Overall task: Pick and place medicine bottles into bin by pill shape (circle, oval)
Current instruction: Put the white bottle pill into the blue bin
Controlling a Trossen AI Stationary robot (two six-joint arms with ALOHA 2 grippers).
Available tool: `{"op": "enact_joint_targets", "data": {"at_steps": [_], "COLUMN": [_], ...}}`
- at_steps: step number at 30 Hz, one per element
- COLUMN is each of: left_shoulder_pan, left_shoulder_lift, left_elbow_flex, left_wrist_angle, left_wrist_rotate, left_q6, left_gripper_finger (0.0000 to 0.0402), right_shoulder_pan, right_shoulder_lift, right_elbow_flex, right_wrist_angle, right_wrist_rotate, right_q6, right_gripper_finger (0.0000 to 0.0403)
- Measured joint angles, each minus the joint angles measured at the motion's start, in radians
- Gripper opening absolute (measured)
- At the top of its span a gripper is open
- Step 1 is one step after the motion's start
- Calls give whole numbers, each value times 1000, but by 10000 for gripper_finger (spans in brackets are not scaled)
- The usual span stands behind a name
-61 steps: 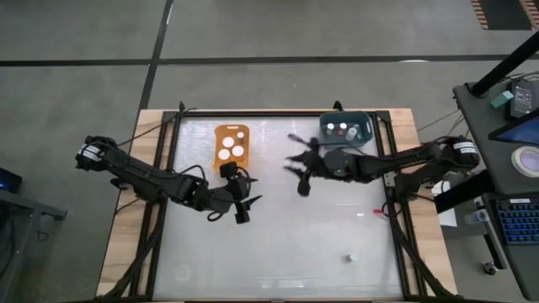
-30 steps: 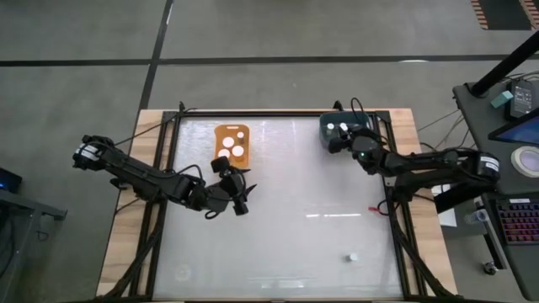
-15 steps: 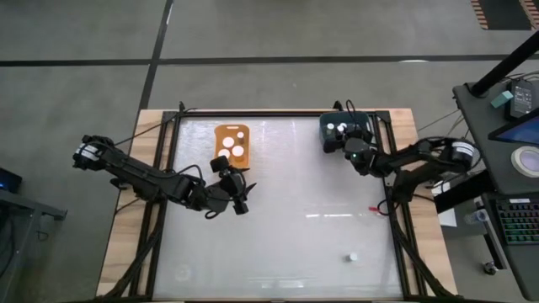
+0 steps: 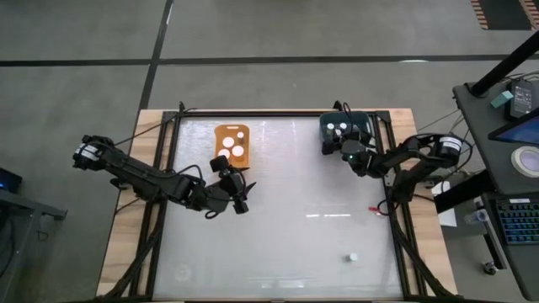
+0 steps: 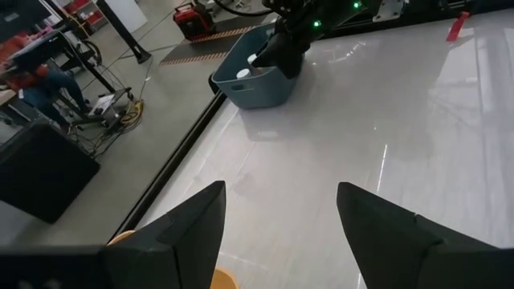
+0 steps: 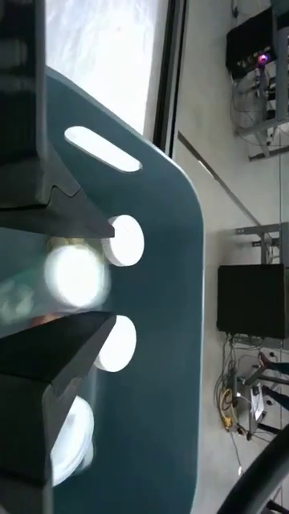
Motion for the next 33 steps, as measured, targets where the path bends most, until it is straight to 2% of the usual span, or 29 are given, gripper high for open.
{"op": "enact_joint_targets", "data": {"at_steps": [9,19,23,28,30,33], "left_shoulder_pan": [0,0,-1,0,0,0], "left_shoulder_lift": [0,0,0,0,0,0], "left_elbow_flex": [0,0,0,0,0,0], "left_wrist_angle": [3,9,25,46,53,54], "left_wrist_rotate": [0,0,0,1,1,1], "left_q6": [1,1,1,0,1,1], "left_gripper_finger": [223,223,223,223,223,223], "right_shoulder_pan": [0,5,26,88,120,156], "right_shoulder_lift": [-9,-97,-189,-371,-458,-583], "right_elbow_flex": [0,0,0,2,22,93], "right_wrist_angle": [-1,-38,-121,-260,-363,-608], "right_wrist_rotate": [0,-4,-11,-35,-45,-96], "right_q6": [-13,-29,-36,-61,-58,-22], "right_gripper_finger": [195,201,201,201,201,201]}}
